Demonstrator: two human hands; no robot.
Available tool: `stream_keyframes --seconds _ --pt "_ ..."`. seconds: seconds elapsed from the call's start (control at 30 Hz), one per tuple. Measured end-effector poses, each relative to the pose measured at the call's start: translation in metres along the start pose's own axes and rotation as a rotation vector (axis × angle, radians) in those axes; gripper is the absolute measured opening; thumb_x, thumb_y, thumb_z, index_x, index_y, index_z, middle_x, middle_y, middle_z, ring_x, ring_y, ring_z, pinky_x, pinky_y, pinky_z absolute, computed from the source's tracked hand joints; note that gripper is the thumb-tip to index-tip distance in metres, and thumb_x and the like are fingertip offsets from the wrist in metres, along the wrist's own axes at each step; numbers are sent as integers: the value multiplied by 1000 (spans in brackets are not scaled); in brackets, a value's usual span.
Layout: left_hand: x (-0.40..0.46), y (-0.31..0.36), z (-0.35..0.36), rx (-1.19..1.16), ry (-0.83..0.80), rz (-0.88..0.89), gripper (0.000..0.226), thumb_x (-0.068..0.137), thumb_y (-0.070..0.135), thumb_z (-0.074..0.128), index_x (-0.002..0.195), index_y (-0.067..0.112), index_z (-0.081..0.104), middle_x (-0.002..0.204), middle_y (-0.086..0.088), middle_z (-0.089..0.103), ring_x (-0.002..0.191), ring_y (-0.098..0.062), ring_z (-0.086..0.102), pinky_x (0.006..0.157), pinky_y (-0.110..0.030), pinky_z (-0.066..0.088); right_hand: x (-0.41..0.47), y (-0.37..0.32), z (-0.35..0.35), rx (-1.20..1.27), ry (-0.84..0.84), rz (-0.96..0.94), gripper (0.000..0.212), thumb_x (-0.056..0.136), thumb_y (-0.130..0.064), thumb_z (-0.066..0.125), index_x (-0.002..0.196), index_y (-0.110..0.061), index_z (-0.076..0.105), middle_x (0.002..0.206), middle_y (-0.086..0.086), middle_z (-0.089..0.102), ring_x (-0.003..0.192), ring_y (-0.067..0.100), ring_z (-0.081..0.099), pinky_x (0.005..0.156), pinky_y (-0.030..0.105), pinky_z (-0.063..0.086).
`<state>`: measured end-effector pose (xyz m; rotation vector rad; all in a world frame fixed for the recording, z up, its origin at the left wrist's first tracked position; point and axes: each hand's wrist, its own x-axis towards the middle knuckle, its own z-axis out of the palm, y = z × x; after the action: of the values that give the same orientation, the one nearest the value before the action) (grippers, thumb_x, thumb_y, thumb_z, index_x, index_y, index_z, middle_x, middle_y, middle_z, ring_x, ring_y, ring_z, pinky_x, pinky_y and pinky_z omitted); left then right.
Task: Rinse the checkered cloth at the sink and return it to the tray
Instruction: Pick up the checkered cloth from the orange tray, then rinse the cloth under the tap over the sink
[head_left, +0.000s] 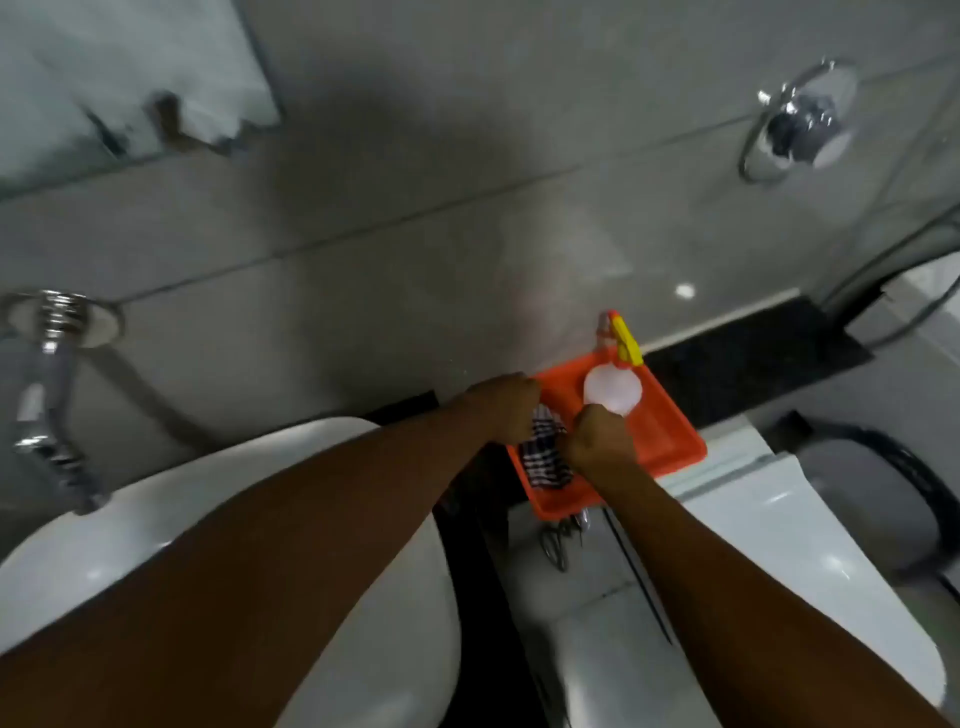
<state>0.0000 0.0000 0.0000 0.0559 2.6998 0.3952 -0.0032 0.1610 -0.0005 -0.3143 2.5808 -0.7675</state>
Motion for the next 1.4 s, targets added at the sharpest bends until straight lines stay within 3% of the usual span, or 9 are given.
stream_keyframes --seconds 0.13,0.37,0.47,0.57,0.8,0.97,1.1,1.23,1.4 --pt "43 -8 38 -37 -88 -12 42 86 24 57 127 21 60 135 -10 62 120 -28 58 101 -35 47 22 41 33 -44 -137 117 44 90 -27 64 121 3 58 120 23 64 111 36 62 94 42 51" --pt "89 -16 76 -70 -19 -139 33 85 24 61 113 9 61 123 -15 65 108 -35 61 77 -31 37 72 63 77 129 -303 242 29 90 -28 67 112 -8 66 110 14 72 98 29 68 92 41 56" --pt "94 -20 82 -88 -18 -246 37 83 25 62 114 5 57 125 -19 61 112 -37 59 82 -38 45 84 65 86 363 -307 372 21 92 -21 64 108 -8 65 97 10 71 67 17 62 58 26 53" --pt "93 -23 82 -214 12 -364 41 84 28 65 116 5 55 127 -20 60 113 -36 58 83 -36 44 90 57 80 591 -345 534 24 95 -22 62 109 -3 63 85 12 67 60 14 58 53 23 50" --pt "54 -12 41 -1376 113 -766 54 78 44 62 121 13 64 124 -13 68 106 -30 65 93 -43 55 70 11 20 997 -314 375 14 82 -4 60 94 0 67 65 12 75 53 23 71 47 25 55" --pt "-9 -12 -31 -2101 144 -481 46 82 29 65 120 5 67 121 -19 67 115 -33 62 105 -44 48 37 -36 -54 1061 -517 169 39 82 0 61 121 -1 62 112 20 72 99 32 71 89 43 58" --pt "-91 -21 -91 -1945 349 -270 10 80 1 61 82 4 70 97 -15 67 88 -25 65 77 -33 55 6 -87 -103 932 -589 19 34 84 5 59 117 -3 66 110 17 75 96 26 73 80 36 62" --pt "-207 -41 -152 -1735 498 -110 12 86 7 59 83 9 69 80 -8 62 68 -15 59 59 -24 49 -36 -167 -127 872 -685 -170 50 74 -2 69 123 1 64 123 22 69 116 33 65 101 43 53" --pt "-345 -90 -200 -1530 839 -267 20 82 4 64 101 -3 67 86 -19 63 66 -24 61 58 -30 50 -79 -291 -99 800 -789 -422 34 84 1 66 118 1 68 119 18 72 112 28 69 90 35 60"
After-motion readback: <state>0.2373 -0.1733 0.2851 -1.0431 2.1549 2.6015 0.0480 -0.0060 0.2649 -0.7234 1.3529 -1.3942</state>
